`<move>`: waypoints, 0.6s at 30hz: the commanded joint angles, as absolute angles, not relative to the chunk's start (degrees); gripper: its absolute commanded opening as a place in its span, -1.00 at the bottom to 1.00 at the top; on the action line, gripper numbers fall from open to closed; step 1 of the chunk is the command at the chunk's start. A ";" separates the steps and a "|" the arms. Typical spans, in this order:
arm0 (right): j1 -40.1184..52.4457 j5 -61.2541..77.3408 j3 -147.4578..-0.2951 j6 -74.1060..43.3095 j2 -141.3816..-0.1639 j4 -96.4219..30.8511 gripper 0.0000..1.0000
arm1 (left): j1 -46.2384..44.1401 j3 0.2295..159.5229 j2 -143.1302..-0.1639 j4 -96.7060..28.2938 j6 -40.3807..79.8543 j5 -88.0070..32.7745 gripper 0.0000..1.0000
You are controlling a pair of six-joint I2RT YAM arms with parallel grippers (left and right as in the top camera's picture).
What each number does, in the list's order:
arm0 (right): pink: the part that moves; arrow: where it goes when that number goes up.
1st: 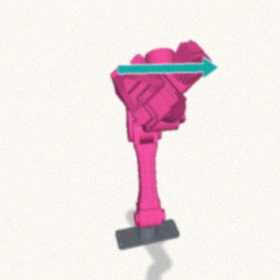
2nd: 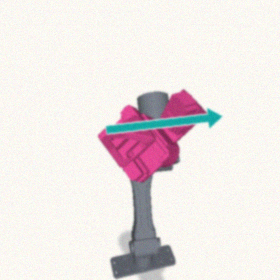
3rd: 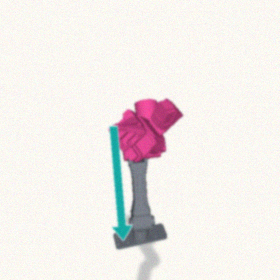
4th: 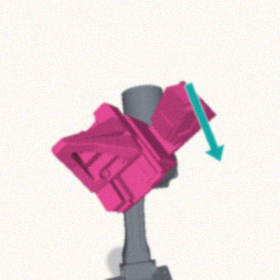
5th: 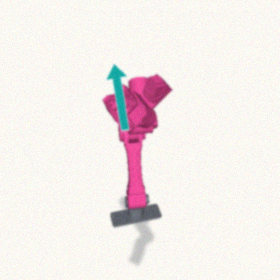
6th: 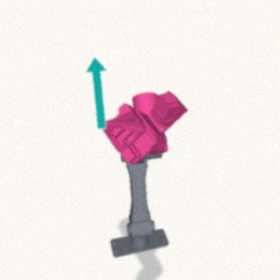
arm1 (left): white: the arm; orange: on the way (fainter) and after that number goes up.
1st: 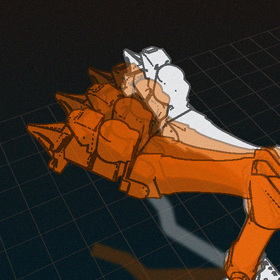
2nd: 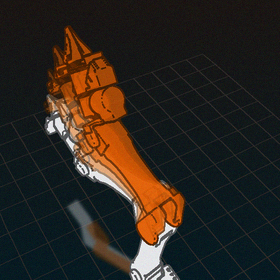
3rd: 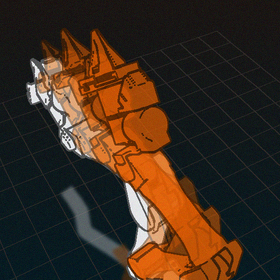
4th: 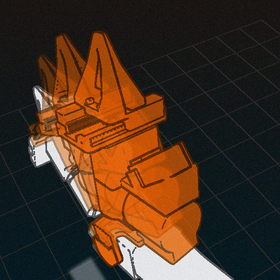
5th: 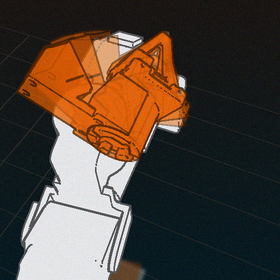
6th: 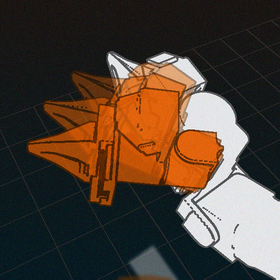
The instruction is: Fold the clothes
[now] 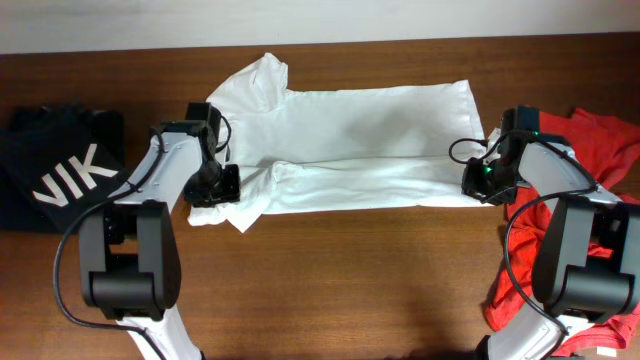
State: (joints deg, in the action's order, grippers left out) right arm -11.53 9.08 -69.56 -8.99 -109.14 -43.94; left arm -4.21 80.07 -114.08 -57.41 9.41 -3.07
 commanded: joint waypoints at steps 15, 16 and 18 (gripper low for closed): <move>-11.27 8.16 -69.32 -9.02 -109.67 -44.12 -0.41 | -4.05 80.16 -114.74 -54.37 9.80 -5.19 -1.00; -11.27 8.16 -69.32 -9.02 -109.67 -44.14 -0.42 | -3.90 80.90 -114.74 -54.04 9.80 -5.19 -0.99; -11.27 8.16 -69.32 -9.02 -109.67 -44.12 -0.41 | -3.31 83.22 -114.74 -54.02 9.80 -5.21 -0.99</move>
State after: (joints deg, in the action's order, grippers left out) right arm -11.53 8.93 -69.56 -9.02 -109.14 -44.01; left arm -4.14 80.14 -114.13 -54.46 10.11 -4.56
